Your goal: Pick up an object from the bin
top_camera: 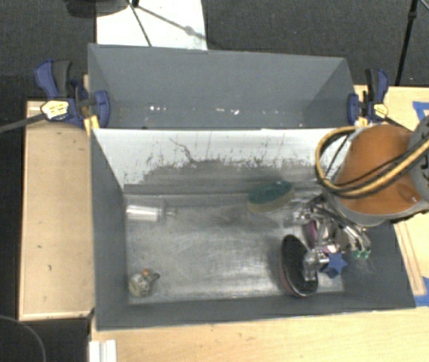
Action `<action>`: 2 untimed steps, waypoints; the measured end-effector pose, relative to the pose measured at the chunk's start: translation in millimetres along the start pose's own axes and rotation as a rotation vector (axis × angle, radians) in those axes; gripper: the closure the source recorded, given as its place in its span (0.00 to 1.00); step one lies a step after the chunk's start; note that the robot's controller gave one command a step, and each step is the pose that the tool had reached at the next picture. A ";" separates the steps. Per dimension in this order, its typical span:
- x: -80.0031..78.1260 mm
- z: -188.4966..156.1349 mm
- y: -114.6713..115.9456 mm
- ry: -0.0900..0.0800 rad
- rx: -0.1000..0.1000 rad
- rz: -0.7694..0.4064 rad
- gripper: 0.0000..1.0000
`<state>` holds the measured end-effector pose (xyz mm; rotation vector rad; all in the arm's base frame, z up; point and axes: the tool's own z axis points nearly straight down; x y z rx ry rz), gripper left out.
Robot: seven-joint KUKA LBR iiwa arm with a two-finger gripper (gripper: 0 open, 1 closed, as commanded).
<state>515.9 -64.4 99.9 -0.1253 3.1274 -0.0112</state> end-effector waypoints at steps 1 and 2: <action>28.6 -18.8 -16.7 0.004 -0.009 -0.535 0.00; 30.7 27.4 17.2 0.004 -0.014 -1.074 0.00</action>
Offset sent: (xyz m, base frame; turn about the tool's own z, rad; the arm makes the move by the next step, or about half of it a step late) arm -0.0283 -0.0183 0.0178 -0.5357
